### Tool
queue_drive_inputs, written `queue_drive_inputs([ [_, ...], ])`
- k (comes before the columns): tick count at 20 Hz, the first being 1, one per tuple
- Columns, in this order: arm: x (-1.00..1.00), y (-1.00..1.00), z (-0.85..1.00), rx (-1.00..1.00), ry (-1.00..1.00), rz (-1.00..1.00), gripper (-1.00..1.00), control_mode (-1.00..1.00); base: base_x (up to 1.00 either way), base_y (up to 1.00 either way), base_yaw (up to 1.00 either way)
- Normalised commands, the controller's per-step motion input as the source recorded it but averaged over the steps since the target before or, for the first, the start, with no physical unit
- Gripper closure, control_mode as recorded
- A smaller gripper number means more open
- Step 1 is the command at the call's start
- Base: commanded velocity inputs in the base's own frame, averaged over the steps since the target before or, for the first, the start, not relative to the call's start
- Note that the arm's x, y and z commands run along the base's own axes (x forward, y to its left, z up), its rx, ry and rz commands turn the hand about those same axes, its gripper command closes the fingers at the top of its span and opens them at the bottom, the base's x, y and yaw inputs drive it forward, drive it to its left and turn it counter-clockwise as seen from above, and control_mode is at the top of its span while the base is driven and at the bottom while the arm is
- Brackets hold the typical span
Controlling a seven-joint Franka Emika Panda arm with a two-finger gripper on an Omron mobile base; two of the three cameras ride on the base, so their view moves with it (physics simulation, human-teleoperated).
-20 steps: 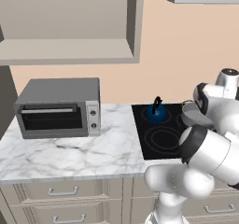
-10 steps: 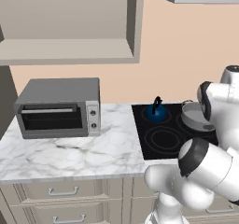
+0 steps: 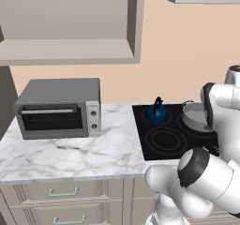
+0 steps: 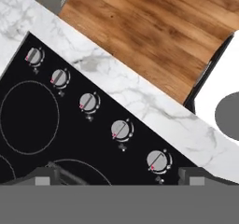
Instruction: Pick the kettle from the cabinet and place it on a stove burner. Then pick the pot from the counter and place it on another stove burner. Finally, turn both burners on.
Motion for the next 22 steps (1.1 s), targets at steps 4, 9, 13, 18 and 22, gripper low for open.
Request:
queue_drive_inputs([
  [4,-0.28,0.00,0.01,0.05,0.00,-0.20,-1.00,-1.00,0.00,0.00,0.00],
  [9,-0.23,0.00,0.00,0.14,0.00,-0.15,-1.00,-1.00,0.00,0.00,0.00],
  [13,-0.14,0.00,0.00,0.13,0.00,-0.14,-1.00,-1.00,0.00,0.00,0.00],
  [18,-0.08,0.00,-0.12,0.00,0.00,-0.09,-1.00,-1.00,0.00,0.00,0.00],
  [22,-0.06,0.00,-0.14,0.01,0.01,-0.11,-1.00,-1.00,0.00,0.00,0.00],
])
